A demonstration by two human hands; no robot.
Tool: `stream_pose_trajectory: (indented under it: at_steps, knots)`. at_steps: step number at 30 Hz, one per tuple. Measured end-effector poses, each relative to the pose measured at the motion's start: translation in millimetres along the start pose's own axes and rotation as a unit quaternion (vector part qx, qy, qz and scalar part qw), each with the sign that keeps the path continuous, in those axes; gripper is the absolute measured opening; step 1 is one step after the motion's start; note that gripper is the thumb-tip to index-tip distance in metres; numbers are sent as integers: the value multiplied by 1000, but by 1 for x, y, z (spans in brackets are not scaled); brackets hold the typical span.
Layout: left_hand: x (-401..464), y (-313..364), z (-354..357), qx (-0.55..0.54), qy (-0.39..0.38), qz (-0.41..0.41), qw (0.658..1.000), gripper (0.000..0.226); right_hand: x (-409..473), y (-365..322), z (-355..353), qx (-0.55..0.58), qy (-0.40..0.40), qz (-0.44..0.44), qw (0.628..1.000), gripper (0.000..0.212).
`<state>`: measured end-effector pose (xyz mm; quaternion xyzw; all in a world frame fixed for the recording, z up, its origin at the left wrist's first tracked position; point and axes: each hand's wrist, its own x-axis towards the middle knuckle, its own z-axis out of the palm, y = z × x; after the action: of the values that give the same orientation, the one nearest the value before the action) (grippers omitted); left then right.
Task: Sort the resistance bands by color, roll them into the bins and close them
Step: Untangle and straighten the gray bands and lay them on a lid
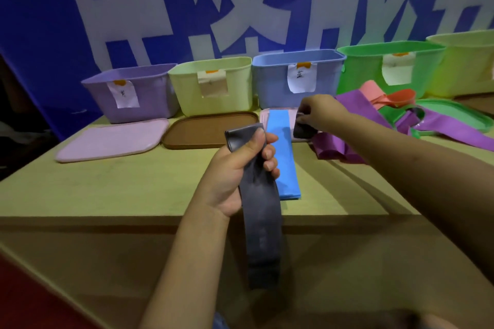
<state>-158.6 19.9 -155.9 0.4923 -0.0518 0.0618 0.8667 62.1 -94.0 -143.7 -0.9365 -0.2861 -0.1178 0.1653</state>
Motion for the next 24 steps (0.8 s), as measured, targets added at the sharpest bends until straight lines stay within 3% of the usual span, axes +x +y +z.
stream_pose_trajectory:
  at_steps: [5, 10, 13, 16, 20, 24]
  knots:
    - [7, 2, 2, -17, 31, 1, 999, 23, 3, 4, -23, 198, 150, 63, 967, 21]
    - [15, 3, 14, -51, 44, -21, 998, 37, 0, -5, -80, 391, 262, 80, 879, 21]
    - [19, 4, 20, -79, 51, -24, 995, 40, -15, -17, -112, 488, 257, 61, 832, 16]
    - [22, 5, 27, -123, 68, -31, 990, 39, -39, -32, -133, 541, 222, 21, 811, 14]
    - [20, 5, 38, -117, 83, -39, 989, 44, -78, -49, -148, 558, 199, -14, 805, 14]
    - [12, 6, 48, -96, 67, -56, 992, 64, -125, -67, -145, 536, 195, -93, 816, 11]
